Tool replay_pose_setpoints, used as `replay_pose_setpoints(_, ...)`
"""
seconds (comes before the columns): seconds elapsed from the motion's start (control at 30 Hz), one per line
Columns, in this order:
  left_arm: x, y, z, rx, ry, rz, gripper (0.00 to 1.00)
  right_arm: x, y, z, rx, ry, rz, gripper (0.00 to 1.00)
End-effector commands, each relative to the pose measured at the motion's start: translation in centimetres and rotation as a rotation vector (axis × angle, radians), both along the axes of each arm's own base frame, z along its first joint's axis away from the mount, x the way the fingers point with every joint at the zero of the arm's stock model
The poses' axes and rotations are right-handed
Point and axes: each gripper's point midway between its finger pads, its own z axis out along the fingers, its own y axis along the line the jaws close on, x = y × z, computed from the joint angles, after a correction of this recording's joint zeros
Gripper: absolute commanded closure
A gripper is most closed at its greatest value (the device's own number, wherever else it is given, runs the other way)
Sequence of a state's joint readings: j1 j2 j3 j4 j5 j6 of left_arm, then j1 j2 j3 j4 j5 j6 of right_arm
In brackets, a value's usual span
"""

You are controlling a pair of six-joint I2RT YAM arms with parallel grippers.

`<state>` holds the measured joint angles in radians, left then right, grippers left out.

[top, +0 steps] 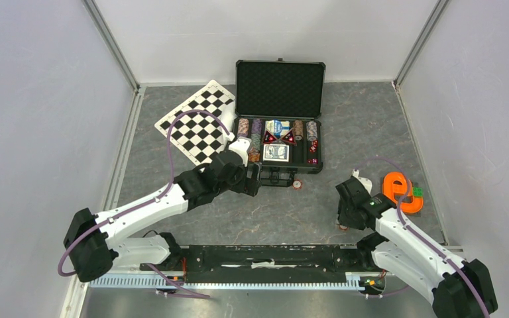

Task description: Pack up texas hold em set

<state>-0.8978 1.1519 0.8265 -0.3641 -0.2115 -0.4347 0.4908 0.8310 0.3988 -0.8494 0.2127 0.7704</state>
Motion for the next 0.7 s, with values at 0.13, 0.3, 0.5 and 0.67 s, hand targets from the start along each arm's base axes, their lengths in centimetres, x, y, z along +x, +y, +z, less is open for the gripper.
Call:
replay_pose_setpoints(0.13,1.0,0.0,1.1,0.003,-0.060,-0.012,0.08,0.8,2.4,2.1,0.088,0.020,0.019,0.59)
replay_pose_setpoints(0.3,1.1,0.0,0.9,-0.001,-0.057,-0.009,0.08,2.2,2.9,3.8,0.092,-0.016,0.037,0.58)
replay_pose_setpoints(0.5,1.2,-0.4,0.7,-0.031,-0.048,-0.015,0.07,4.3,4.4,4.9,0.132,-0.069,0.062,0.58)
replay_pose_setpoints(0.67,2.0,0.0,0.3,-0.062,-0.006,-0.009,0.07,7.1,6.3,6.3,0.162,-0.101,0.109,0.57)
